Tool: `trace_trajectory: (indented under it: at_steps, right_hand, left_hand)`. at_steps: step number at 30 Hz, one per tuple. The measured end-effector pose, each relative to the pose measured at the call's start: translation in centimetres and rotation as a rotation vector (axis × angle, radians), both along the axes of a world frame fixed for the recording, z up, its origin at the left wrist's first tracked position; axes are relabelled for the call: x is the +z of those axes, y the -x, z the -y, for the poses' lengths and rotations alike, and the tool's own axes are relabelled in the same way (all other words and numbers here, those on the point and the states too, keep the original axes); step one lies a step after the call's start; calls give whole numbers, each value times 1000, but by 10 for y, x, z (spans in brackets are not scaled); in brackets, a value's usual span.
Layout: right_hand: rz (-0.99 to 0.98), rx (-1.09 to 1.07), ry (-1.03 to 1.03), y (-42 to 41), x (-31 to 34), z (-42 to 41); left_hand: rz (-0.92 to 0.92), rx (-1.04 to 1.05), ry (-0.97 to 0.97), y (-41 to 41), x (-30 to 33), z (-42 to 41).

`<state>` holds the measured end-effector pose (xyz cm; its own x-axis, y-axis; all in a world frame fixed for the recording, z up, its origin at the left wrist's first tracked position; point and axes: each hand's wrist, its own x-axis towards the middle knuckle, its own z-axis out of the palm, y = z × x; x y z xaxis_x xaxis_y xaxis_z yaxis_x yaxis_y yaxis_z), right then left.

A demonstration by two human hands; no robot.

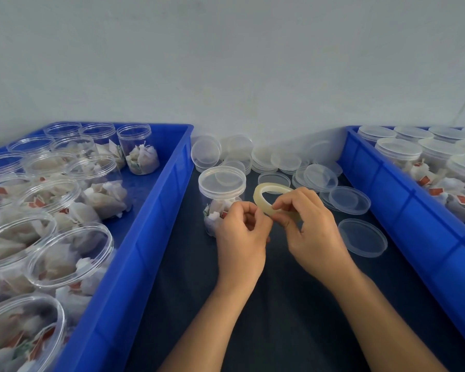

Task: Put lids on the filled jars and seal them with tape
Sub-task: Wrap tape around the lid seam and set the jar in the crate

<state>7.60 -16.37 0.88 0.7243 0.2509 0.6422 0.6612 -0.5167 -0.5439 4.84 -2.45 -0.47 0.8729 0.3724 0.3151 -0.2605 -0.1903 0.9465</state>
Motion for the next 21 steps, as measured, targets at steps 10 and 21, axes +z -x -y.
trace_trajectory:
  at_steps: [10, 21]
  right_hand:
    - [27, -51, -15, -1, 3, 7]
    - [27, -33, -1, -3, 0, 7]
  left_hand:
    - [102, -21, -4, 3, 2, 2]
    - [218, -31, -160, 2, -1, 3]
